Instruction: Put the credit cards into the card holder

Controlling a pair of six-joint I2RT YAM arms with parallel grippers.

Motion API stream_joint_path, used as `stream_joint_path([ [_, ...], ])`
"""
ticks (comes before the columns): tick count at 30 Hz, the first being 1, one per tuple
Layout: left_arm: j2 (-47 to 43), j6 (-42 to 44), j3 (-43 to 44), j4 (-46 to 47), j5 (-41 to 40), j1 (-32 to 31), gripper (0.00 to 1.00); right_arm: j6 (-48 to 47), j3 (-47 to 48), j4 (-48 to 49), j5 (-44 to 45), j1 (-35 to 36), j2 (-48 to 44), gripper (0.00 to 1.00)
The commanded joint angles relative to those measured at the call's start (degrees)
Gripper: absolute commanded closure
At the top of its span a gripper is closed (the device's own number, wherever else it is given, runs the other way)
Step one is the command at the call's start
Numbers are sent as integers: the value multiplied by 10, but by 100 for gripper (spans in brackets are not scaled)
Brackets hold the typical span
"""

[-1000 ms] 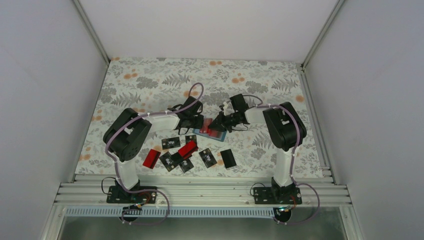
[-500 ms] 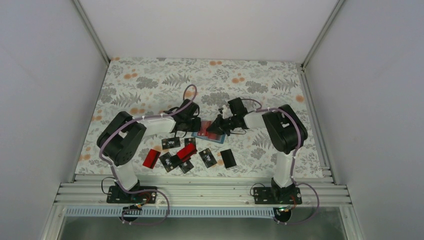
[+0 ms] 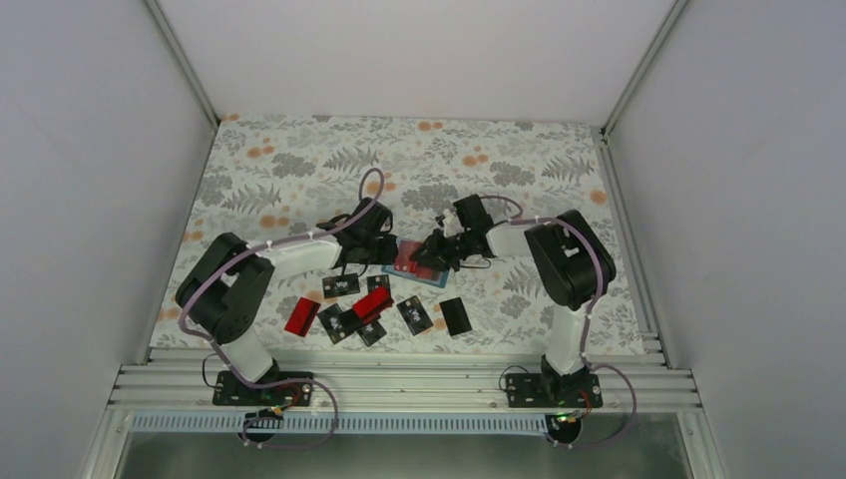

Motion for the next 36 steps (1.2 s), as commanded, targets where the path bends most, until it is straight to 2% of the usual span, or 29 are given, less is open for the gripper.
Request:
stream_joint_path([
  [1, -30, 17, -7, -32, -18, 3, 66, -33, 7, -61, 31, 6, -20, 73],
  [6, -49, 25, -31, -40, -34, 4, 59, -59, 18, -91, 46, 7, -25, 58],
  [11, -54, 25, -51, -33, -27, 6, 59, -79, 31, -113, 53, 18, -18, 51],
  [23, -20, 41, -63, -23, -33, 17, 77, -101, 66, -160, 93, 40, -12, 49],
  [36, -1, 54, -68, 9, 10, 15, 83, -103, 99, -179, 104, 61, 10, 46],
])
